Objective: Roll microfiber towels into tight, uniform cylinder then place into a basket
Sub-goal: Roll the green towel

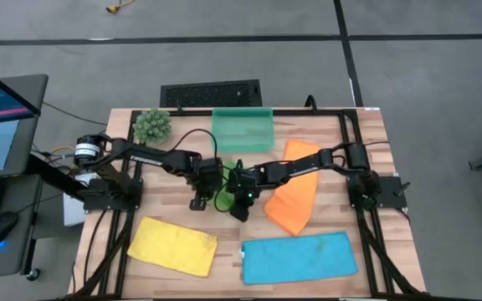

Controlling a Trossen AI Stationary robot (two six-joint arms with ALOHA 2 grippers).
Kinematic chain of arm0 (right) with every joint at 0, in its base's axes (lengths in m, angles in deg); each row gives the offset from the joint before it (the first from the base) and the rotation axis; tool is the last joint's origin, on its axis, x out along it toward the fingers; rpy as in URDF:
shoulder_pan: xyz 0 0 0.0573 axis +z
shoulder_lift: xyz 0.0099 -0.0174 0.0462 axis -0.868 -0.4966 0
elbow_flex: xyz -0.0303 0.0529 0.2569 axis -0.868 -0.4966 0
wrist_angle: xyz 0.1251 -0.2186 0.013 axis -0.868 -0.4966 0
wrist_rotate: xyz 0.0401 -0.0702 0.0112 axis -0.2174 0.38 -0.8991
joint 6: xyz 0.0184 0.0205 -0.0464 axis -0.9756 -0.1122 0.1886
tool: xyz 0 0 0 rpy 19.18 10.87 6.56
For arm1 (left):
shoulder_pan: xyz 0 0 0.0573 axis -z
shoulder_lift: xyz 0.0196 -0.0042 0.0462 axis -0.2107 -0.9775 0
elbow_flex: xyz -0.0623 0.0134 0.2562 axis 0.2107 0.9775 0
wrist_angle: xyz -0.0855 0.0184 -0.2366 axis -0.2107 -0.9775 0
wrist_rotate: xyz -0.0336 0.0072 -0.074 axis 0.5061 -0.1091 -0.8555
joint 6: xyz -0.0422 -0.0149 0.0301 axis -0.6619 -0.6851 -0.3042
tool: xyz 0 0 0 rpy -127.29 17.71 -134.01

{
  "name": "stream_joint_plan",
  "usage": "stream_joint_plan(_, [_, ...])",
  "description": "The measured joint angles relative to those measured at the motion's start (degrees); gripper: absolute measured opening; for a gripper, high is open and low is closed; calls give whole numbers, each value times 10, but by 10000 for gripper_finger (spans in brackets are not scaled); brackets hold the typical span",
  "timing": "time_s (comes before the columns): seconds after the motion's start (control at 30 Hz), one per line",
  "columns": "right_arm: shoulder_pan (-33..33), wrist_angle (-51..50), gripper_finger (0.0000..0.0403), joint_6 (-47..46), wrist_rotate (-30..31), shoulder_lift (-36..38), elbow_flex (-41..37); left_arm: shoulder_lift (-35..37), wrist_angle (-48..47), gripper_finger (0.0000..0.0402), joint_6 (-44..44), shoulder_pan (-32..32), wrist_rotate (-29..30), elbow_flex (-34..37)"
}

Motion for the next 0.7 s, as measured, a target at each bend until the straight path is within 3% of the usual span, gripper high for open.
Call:
stream_joint_plan(0.17, [-18, -3, 10, -25, -33, 0, 0, -32, 34, 0, -1, -16, -6, 6])
stream_joint_plan(0.37, [-30, -36, 9, -37, -64, 0, -1, -84, 72, 0, -17, -20, -61, 0])
stream_joint_plan(0.7, [-32, -91, 11, -34, -4, 7, -6, -72, 59, 0, -38, -42, -44, -16])
